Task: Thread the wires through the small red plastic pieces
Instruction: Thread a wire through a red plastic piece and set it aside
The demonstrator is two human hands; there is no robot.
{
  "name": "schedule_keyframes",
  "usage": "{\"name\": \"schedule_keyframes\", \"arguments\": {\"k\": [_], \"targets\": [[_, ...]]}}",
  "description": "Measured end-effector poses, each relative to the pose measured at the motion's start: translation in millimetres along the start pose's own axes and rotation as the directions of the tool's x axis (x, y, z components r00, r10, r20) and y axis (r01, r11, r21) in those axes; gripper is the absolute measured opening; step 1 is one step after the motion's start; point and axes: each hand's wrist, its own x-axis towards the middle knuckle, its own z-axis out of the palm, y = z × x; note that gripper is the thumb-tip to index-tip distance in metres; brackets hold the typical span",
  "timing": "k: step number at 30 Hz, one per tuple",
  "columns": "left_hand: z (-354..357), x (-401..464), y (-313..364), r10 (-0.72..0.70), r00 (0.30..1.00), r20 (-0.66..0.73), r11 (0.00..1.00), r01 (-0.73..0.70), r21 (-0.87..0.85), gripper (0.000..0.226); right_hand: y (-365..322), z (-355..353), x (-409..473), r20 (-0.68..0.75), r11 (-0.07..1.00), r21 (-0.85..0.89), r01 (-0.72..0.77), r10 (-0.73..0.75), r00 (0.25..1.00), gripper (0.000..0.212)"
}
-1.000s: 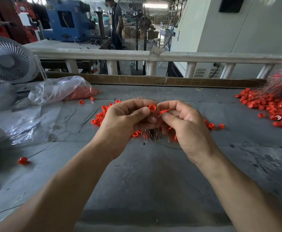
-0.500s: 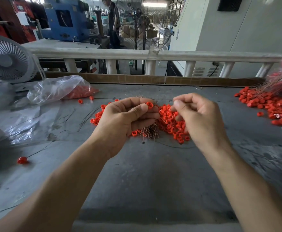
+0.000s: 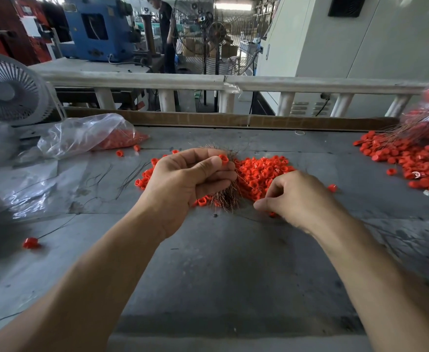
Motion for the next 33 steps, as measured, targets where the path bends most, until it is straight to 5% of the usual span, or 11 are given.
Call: {"name": "schedule_keyframes", "arguments": {"k": [5, 9, 13, 19, 23, 33], "targets": [[0, 0, -1, 0.004, 1.000, 0.010, 1.000, -0.004, 0.010, 0.028, 0, 5, -1, -0.033, 0.998, -0.067, 0.019, -0.021, 0.999, 0.026], [-1, -1, -2, -0.003, 1.000, 0.017, 1.000, 0.003, 0.007, 0.025, 0, 4, 0, -0.125, 0.958, 0.277, 0.079, -0.046, 0.991, 0.022], [0, 0, -3, 0.000, 1.000, 0.031, 1.000, 0.000, 0.010, 0.023, -8, -2, 0, -0.219, 0.745, 0.637, 0.197, -0.069, 0.973, 0.012], [2, 0, -6, 0.010, 0.999, 0.046, 1.000, -0.010, 0.013, 0.024, -16, -6, -5, -0.199, 0.417, 0.873, 0.255, -0.172, 0.965, 0.013], [2, 0, -6, 0.026, 0.998, 0.051, 0.999, -0.027, 0.020, 0.025, -20, -6, -9, -0.224, 0.439, 0.844, 0.308, -0.234, 0.946, 0.016], [3, -1, -7, 0.073, 0.994, 0.081, 0.994, -0.079, 0.073, 0.017, -30, -7, -24, -0.405, 0.688, 0.521, 0.505, -0.322, 0.856, 0.004]]}}
